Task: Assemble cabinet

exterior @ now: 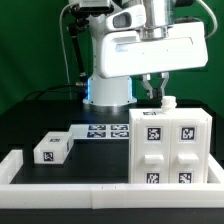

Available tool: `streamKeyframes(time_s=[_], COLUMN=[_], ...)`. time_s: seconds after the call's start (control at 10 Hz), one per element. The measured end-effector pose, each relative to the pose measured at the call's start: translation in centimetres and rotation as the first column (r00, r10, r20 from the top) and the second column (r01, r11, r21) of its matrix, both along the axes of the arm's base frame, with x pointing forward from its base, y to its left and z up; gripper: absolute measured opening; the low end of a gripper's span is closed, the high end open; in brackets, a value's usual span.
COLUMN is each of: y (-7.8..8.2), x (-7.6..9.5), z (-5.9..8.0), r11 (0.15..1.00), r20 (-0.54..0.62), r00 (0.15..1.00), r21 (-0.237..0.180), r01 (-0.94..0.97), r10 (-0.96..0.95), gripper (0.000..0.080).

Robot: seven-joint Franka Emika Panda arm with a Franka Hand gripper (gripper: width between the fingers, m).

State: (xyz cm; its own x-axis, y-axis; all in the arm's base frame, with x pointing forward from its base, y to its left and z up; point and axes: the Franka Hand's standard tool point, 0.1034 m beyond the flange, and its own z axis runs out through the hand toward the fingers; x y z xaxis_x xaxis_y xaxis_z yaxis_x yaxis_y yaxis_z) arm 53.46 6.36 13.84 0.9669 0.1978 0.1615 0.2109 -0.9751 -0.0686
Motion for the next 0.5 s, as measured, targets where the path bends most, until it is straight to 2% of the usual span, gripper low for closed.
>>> streamKeyframes(time_s=[0.1, 0.3, 0.4, 0.5], y=[-0.1, -0.1, -0.3, -1.5], x=[0.0, -0.1, -0.4, -2.4], z=[0.0, -0.1, -0.4, -2.1], r11=[1.0, 1.0, 1.0, 1.0], r20=[0.0, -0.001, -0.001, -0.017], r00=[1.0, 1.0, 1.0, 1.0], r21=[-0.001, 0.0, -0.002, -0.014], r01=[-0.002, -0.002, 0.006, 0.022], r10=[0.002, 0.002, -0.006, -0.022], gripper=[0.0003, 0.025, 0.025, 0.0434])
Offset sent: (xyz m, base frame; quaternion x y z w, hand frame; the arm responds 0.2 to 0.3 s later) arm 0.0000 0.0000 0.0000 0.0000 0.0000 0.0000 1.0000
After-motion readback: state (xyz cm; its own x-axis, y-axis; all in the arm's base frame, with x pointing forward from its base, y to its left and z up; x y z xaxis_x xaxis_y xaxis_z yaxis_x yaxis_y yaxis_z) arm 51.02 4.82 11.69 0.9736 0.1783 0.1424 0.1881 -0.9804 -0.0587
